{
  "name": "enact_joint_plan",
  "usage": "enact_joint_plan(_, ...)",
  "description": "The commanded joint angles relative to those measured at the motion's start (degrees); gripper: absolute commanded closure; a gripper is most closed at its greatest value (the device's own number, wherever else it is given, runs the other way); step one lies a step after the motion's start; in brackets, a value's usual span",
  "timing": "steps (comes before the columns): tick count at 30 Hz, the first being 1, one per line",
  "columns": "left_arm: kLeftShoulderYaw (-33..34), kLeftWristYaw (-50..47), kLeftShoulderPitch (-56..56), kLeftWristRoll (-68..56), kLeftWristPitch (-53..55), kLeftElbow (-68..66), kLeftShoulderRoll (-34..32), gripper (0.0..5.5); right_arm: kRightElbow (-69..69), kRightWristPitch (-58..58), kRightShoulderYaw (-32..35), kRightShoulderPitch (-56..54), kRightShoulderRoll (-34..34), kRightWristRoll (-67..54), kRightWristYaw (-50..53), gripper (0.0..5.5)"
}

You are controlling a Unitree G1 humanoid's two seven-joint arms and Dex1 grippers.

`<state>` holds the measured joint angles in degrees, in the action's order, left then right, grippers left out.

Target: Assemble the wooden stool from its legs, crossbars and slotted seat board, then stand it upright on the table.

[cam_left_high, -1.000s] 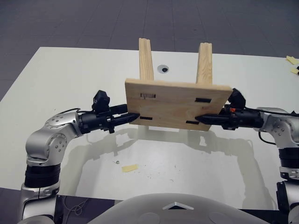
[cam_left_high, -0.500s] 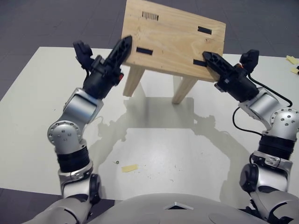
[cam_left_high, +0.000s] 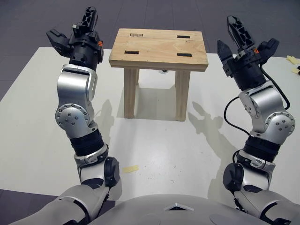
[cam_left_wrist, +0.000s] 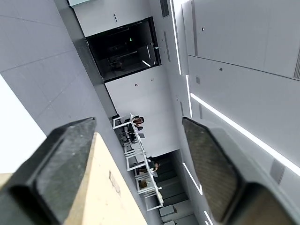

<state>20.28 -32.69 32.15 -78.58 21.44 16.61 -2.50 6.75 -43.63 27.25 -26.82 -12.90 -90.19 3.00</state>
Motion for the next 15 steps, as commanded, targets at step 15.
enact_joint_plan(15, -11.3, 33.1, -19.7, 51.2, -10.3, -10.2, -21.7, 0.12, -10.6, 33.3, -15.6, 15.8, -4.3, 62.6, -8.7, 0.10)
